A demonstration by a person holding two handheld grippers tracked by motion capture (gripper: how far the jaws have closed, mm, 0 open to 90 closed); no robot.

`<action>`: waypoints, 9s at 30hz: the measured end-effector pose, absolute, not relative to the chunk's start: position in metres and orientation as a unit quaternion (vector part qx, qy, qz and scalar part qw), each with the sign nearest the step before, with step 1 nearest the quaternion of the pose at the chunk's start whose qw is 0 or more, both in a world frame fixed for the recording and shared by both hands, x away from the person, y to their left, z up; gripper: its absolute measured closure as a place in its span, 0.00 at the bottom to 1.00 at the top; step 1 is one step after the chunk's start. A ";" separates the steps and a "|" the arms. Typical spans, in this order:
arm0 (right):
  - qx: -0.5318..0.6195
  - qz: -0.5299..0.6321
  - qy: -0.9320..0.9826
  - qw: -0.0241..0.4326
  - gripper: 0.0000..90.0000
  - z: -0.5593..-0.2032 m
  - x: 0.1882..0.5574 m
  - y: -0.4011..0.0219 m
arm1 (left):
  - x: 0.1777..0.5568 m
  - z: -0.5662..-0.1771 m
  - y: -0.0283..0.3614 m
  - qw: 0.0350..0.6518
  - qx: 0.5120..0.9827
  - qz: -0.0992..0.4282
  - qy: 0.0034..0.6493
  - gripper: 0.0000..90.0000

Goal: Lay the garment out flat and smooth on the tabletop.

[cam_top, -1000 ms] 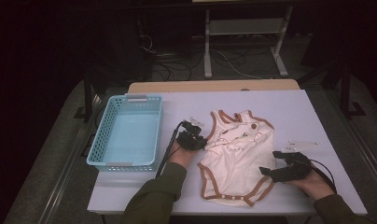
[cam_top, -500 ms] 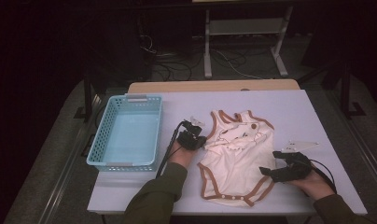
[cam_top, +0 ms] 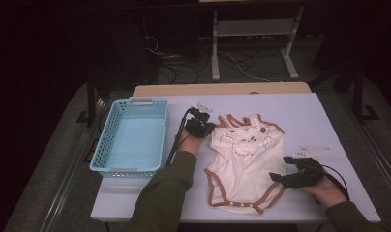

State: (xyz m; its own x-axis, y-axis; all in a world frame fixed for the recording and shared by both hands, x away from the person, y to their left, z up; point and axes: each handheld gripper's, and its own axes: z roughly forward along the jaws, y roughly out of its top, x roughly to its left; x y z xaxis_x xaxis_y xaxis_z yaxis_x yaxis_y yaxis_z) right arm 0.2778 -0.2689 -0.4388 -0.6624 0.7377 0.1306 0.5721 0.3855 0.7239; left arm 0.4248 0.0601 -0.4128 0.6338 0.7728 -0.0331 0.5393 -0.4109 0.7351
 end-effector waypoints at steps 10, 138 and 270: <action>0.398 0.387 0.824 0.107 0.15 -0.439 0.278 -0.270 | 0.456 -0.421 0.052 0.369 0.821 0.155 0.408 0.97; 0.393 0.382 0.829 0.113 0.14 -0.440 0.278 -0.266 | 0.259 -0.429 0.133 0.370 0.855 0.032 0.361 0.75; 0.387 0.370 0.839 0.100 0.36 -0.407 0.329 -0.267 | 0.299 -0.436 0.105 0.389 0.866 0.069 0.306 0.01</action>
State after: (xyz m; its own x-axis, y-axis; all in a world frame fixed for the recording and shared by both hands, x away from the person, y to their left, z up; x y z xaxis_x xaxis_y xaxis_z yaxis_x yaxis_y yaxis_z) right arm 0.3291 -0.2668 -0.4068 -0.6812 0.7224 0.1188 0.5749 0.4274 0.6977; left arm 0.2987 0.1047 -0.4361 0.8030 0.5838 -0.1196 0.4770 -0.5093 0.7163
